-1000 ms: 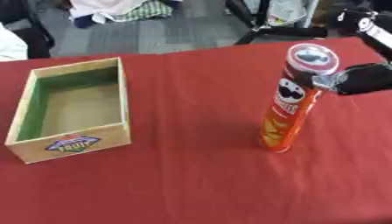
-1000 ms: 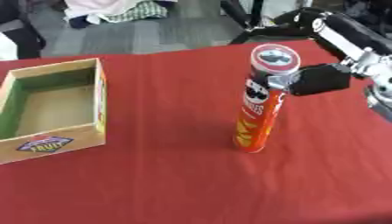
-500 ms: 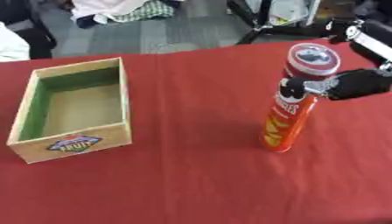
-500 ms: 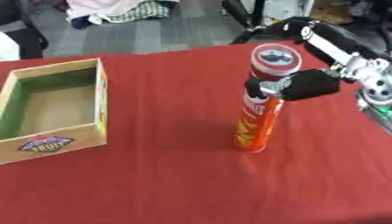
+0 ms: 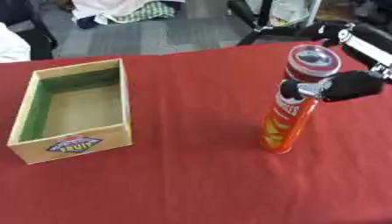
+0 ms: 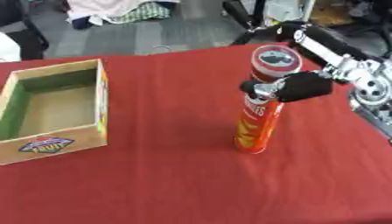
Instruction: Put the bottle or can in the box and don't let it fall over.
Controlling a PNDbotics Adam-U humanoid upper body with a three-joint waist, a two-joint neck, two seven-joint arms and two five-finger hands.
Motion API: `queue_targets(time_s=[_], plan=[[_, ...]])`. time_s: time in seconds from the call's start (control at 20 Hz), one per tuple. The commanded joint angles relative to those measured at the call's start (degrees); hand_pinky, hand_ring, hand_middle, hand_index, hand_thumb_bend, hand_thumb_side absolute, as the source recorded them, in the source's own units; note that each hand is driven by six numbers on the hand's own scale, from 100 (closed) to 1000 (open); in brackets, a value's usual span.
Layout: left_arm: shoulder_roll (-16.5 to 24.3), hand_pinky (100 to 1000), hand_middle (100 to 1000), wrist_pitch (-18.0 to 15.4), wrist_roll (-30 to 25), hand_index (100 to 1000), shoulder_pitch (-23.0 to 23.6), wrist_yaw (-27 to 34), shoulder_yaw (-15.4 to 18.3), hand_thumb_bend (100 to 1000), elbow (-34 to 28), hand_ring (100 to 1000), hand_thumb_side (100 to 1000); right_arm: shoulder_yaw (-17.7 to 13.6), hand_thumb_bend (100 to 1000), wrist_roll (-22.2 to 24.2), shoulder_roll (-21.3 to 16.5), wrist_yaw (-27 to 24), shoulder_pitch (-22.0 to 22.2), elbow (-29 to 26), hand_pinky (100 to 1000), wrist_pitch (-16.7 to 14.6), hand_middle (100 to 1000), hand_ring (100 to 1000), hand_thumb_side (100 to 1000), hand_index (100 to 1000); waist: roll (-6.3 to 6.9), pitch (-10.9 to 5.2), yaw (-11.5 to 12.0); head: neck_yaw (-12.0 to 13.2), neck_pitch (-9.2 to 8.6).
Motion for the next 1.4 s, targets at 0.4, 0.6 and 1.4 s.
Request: queue_targets(time_s=[0.4, 0.6, 1.4], plan=[[1.02, 912, 789, -0.21, 0.04, 754, -0.63, 0.03, 0.38, 560, -1.14, 837, 749, 0.47, 524, 1.51, -0.62, 0.59, -1.86, 1.3, 882, -0.45, 887, 910, 517, 904, 0.21, -0.16, 0.33, -0.53, -1.05], [0.95, 912, 789, -0.23, 0.07, 754, -0.61, 0.05, 0.42, 560, -1.14, 837, 749, 0.85, 522, 1.92, -0.42, 0.54, -2.14, 1.81, 881, -0.55, 886, 909, 518, 903, 0.24, -0.09, 0.42, -0.61, -1.09], [0.72, 912, 787, -0.27, 0.32, 751, -0.63, 0.04, 0.53, 559, -1.22, 837, 748, 1.78, 493, 2.5, 0.7, 0.3, -3.02, 4.07, 795, -1.48, 872, 886, 454, 884, 0.4, 0.13, 0.51, -0.64, -1.16]])
